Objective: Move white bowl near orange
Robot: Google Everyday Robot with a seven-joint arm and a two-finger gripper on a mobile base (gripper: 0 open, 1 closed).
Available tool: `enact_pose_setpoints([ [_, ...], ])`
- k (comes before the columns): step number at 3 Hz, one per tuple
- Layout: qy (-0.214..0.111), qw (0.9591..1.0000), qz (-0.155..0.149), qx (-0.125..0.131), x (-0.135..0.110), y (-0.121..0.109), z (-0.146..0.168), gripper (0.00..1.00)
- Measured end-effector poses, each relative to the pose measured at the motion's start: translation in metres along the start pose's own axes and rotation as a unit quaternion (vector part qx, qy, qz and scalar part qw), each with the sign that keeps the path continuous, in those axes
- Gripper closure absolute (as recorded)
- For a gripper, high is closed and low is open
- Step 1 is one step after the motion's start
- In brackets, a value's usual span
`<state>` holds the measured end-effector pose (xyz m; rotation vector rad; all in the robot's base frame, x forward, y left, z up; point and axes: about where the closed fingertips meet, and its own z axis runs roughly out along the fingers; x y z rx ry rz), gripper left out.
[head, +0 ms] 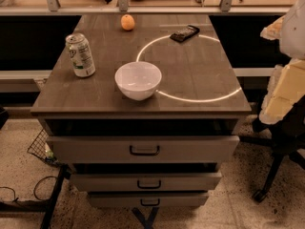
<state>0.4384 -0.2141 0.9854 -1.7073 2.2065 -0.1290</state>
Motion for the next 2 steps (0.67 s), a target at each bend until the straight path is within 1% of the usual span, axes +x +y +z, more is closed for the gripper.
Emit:
enact_pose_setpoints([
  [1, 0.000, 1.0000, 0.000, 0.000, 0.000, 0.000, 0.000, 0.00],
  [2, -0.007, 0.9988, -0.047, -0.011, -0.017, -0.011, 0.008, 0.00],
])
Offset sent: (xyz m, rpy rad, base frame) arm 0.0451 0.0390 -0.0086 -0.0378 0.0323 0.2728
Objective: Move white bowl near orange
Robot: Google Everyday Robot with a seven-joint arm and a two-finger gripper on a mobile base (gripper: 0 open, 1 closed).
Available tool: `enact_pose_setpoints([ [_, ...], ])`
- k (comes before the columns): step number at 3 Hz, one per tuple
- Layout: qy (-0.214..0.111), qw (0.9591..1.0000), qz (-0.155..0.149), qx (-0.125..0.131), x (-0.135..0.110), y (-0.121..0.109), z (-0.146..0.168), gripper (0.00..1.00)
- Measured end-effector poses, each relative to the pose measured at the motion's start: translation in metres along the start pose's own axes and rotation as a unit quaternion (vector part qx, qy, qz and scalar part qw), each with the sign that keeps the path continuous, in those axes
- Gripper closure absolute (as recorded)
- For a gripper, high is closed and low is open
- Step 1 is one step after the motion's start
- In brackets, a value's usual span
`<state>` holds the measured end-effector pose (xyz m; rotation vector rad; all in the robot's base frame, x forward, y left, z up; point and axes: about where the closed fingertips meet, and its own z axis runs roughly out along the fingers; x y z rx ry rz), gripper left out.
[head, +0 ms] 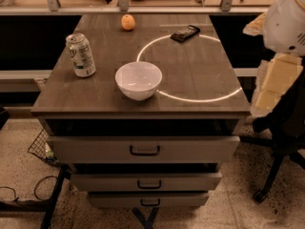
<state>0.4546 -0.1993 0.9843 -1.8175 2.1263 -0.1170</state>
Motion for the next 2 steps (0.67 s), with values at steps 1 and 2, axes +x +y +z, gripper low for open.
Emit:
enact_pose_setpoints([
  [1, -0.019, 0.9973, -0.071, -0.010, -0.027, -0.013, 0.016, 0.00],
  [2, -0.033, 0.9914, -0.126, -0.012, -0.056, -0.024, 0.031, 0.00],
])
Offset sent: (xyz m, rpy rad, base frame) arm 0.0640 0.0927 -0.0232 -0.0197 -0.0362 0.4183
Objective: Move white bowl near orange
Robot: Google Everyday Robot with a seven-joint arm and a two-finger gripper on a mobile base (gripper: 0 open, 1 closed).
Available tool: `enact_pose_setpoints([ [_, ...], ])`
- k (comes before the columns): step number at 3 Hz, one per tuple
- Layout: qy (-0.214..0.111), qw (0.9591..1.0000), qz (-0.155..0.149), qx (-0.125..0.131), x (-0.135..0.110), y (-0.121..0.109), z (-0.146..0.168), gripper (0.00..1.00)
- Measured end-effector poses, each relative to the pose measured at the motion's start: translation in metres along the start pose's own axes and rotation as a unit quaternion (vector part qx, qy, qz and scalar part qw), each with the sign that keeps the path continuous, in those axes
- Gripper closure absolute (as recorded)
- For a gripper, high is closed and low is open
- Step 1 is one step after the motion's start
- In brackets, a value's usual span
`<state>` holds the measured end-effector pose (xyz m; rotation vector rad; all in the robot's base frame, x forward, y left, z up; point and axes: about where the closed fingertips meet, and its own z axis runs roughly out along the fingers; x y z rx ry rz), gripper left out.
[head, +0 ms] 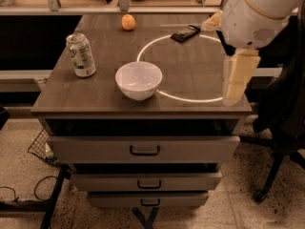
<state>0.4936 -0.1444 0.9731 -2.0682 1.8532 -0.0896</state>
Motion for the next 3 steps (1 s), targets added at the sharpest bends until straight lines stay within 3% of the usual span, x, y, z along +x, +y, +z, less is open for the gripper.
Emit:
enact_pose_setpoints([
  [2, 0.008, 0.9984, -0.046, 0.032, -0.042, -0.025, 0.052, 0.00],
  [3, 0.023, 0.9976, -0.061, 0.023, -0.060, -0.027, 0.087, 0.00],
])
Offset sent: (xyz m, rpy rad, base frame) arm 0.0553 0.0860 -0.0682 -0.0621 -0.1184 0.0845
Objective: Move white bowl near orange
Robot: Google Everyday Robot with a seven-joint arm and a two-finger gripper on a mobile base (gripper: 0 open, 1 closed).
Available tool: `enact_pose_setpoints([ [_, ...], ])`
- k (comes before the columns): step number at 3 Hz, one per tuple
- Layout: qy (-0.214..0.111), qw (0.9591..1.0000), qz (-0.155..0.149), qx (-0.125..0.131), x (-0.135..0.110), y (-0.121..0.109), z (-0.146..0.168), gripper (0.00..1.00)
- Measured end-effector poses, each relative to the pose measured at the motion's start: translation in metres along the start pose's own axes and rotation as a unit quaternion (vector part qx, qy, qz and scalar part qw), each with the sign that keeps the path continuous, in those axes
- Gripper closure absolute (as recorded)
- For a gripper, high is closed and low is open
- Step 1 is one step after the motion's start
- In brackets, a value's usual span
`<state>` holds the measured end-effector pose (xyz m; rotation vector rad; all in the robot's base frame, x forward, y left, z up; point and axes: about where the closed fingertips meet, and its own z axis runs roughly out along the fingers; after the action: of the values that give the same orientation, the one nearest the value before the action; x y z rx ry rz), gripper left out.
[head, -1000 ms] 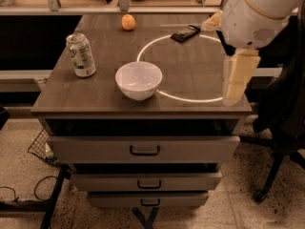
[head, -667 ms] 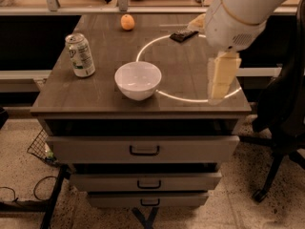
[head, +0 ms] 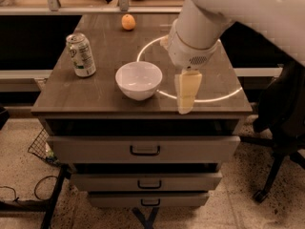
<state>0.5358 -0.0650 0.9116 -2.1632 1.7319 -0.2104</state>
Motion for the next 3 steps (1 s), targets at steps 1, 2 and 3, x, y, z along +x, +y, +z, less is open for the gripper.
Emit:
enact_pose_setpoints([
  [1, 0.003, 1.0000, -0.001, -0.001, -0.001, 0.000, 0.002, 0.00],
  [2, -0.007, 0.9997, -0.023, -0.009, -0.018, -0.003, 0.015, 0.00],
  [3, -0.030, 0.9978, -0.055, -0.024, -0.034, -0.003, 0.026, 0.00],
])
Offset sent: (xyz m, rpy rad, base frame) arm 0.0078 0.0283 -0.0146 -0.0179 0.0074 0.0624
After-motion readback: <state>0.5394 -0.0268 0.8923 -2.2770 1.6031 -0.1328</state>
